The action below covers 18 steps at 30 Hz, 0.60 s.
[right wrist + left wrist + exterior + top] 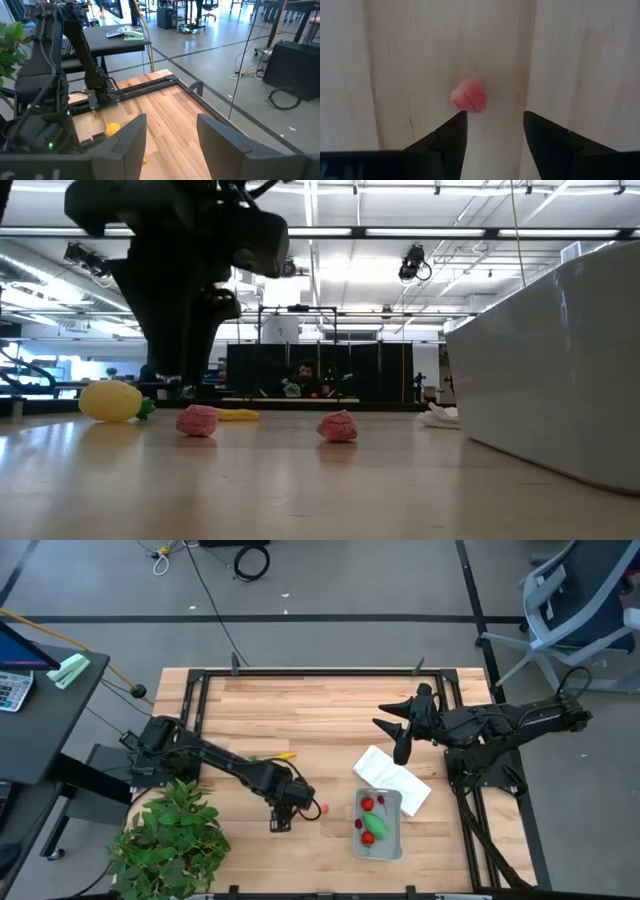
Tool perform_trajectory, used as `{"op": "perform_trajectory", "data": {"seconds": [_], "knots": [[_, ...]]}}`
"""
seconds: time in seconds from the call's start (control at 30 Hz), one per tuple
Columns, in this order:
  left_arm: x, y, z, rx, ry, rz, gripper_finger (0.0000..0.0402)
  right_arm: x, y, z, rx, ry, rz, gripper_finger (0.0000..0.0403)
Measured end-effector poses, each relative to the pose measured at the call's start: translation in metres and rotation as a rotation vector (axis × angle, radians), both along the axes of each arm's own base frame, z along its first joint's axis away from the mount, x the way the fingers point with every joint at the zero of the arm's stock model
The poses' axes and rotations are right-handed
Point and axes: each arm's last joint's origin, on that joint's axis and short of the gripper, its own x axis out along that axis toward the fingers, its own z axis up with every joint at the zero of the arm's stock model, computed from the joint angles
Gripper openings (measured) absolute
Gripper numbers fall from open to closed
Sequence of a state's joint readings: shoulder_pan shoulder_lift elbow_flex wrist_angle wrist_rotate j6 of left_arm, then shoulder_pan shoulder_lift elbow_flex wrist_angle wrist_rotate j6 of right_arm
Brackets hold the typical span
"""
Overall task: Pick and placing Produce into tupperware
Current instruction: Put the left pink peach into the gray bin
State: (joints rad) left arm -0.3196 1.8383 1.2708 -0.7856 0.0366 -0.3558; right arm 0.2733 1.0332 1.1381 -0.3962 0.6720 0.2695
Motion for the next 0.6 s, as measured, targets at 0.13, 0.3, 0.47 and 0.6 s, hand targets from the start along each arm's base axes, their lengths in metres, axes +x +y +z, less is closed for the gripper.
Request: {"op": "perform_trajectory", "data": {"seconds": [0.13,0.3,0.47,0.6], "knots": [[0.002,0.005,-0.009,0.01,0.037,0.013,0.0199,0.0,0.0,0.0,0.0,0.0,0.0,0.0183],[0.009,0.015,-0.013,0.049,0.015,0.052,0.0199,0.0,0.0,0.0,0.0,-0.001,0.0,0.0183],[0.011,0.024,-0.023,0.046,0.062,0.076,0.0192,0.0,0.0,0.0,0.0,0.0,0.0,0.0183],[0.012,0.023,-0.034,0.033,0.107,0.062,0.0185,0.0,0.0,0.0,0.0,0.0,0.0,0.0183]]}}
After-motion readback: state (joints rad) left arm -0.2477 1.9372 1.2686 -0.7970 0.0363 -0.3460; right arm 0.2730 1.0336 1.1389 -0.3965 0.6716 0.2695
